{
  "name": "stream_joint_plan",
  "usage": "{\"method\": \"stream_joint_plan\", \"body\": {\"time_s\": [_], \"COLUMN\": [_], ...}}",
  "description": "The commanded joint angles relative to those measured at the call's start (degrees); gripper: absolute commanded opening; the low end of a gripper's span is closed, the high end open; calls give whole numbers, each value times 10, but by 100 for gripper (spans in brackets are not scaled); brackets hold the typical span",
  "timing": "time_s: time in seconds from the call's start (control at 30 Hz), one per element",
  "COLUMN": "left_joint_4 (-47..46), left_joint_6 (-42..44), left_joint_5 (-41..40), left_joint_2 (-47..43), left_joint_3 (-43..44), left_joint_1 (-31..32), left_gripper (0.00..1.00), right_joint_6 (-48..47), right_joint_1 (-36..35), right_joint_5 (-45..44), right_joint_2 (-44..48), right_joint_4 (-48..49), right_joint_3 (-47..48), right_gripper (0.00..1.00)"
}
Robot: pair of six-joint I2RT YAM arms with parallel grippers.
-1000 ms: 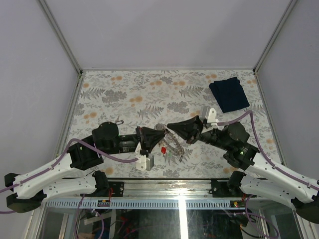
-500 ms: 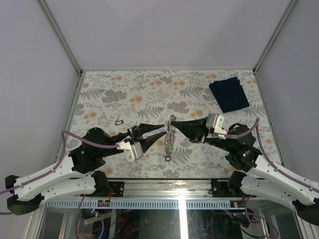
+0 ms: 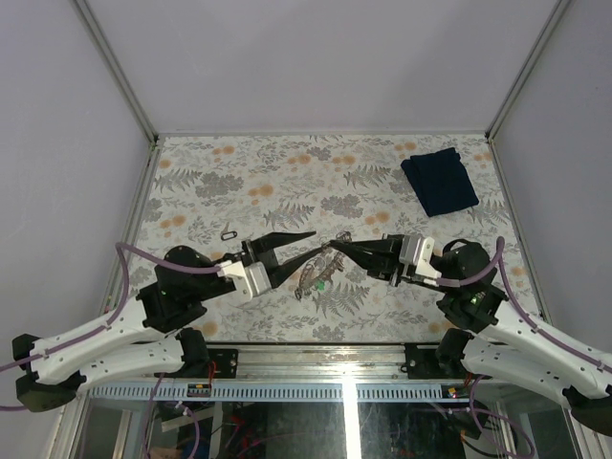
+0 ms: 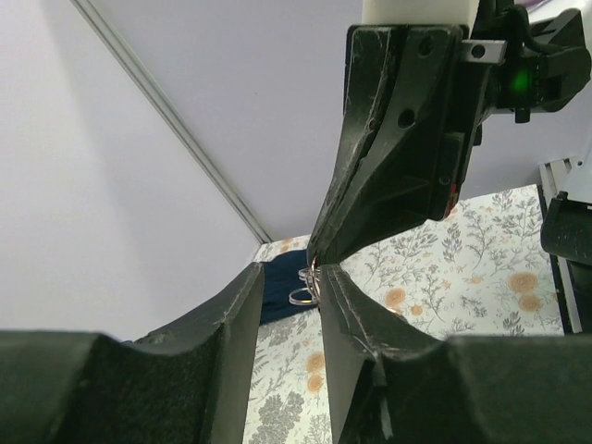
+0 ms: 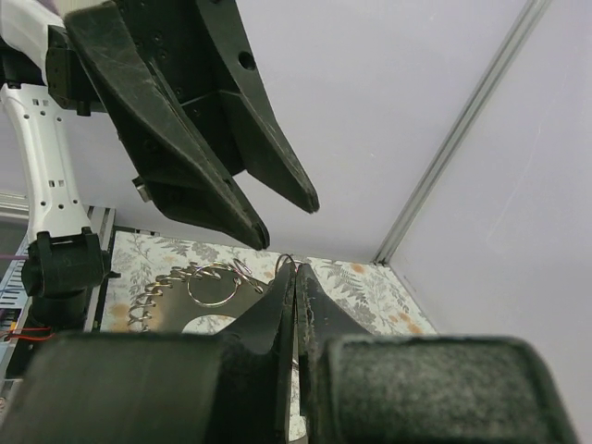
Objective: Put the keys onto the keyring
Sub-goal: Insert the key onto the keyring.
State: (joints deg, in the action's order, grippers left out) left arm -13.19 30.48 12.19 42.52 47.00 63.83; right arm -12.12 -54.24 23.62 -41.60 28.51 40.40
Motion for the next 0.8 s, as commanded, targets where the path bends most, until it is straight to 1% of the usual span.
{"method": "stream_joint_plan", "body": {"time_s": [0.0,0.23,0.33,0.43,0.77], "left_joint_4": [23,72,92,109,165], "left_joint_6": [1,-11,-9,-9,-21], "left_joint_5": [3,38,52,67,78], "left_joint_2": [8,15,22,29,51], "left_joint_3": [34,67,78,88,117], "left_joint_1": [2,3,2,2,-4], "left_gripper": [33,32,26,24,27], "right_joint_6": [-21,-32,-32,-33,-33], "right_joint_1": [2,2,2,2,2], "right_joint_5": [20,26,29,29,31], "right_joint_2": [22,27,27,28,32], "right_joint_4": [35,11,8,8,1], "right_joint_3": [22,31,33,34,40], "right_gripper": [0,0,0,0,0]}}
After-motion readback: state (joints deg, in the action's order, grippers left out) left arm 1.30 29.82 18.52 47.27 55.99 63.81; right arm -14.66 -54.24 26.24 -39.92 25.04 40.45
